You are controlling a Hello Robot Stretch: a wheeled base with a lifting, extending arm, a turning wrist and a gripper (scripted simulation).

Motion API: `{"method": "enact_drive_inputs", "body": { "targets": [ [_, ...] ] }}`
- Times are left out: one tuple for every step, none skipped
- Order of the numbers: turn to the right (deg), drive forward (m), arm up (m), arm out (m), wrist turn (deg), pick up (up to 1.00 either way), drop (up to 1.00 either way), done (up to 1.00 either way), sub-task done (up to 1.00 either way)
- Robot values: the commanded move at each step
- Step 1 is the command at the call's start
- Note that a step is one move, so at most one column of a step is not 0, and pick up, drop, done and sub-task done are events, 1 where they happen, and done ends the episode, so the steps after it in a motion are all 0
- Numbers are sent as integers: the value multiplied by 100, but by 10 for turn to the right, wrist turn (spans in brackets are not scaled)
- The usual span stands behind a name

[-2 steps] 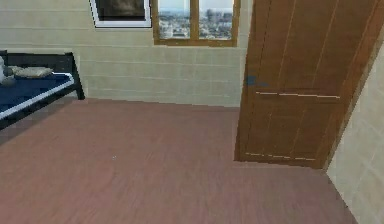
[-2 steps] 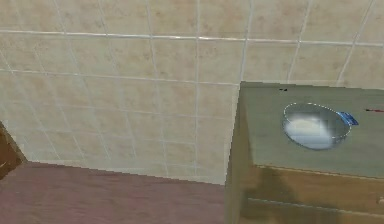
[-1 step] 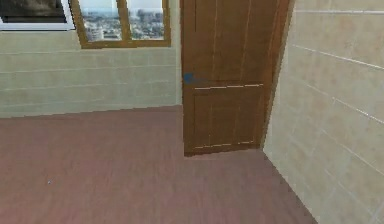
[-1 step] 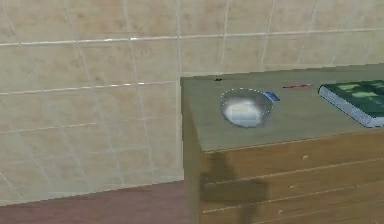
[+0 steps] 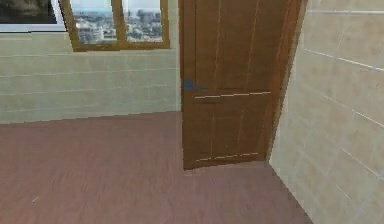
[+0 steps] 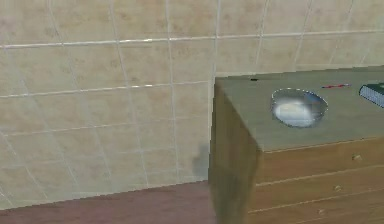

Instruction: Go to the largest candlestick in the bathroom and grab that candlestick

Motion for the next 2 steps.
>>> {"method": "enact_drive_inputs", "body": {
  "targets": [
    [-450,0,0,0,0,0,0,0,0],
    [-120,0,0,0,0,0,0,0,0]
  ]
}}
